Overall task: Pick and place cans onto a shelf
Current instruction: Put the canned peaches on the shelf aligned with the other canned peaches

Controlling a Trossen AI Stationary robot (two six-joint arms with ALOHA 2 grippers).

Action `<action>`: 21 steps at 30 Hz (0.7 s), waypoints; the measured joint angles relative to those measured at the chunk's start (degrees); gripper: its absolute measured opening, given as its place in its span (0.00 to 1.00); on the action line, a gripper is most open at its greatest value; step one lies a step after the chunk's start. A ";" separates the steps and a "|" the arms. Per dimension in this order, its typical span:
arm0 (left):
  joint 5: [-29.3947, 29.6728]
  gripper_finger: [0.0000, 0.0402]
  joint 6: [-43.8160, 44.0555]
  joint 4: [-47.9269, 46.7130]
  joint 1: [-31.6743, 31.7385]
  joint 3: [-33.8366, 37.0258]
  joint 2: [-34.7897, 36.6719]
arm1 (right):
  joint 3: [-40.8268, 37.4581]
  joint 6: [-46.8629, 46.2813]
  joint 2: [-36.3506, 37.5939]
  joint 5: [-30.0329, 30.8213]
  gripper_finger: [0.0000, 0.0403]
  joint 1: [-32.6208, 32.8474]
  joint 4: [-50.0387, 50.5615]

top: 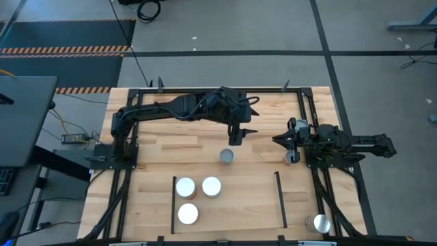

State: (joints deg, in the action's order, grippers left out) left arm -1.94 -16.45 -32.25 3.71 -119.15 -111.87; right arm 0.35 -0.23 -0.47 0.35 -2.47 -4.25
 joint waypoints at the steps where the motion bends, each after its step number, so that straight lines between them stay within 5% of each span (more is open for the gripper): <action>1: 0.60 0.73 -0.02 -0.02 -0.11 0.00 0.00 | -0.01 0.00 0.00 0.01 0.12 0.00 0.00; 13: 12.35 0.87 -3.69 1.17 -3.57 0.00 0.00 | 0.01 0.00 0.00 -0.01 0.12 0.01 0.02; 21: 42.90 0.87 -11.47 1.18 -4.90 -0.04 0.28 | -0.01 0.00 0.00 -0.01 0.12 -0.01 0.02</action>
State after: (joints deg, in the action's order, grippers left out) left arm 40.97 -27.92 -31.07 -1.19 -119.20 -111.59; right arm 0.34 -0.23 -0.47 0.34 -2.48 -4.23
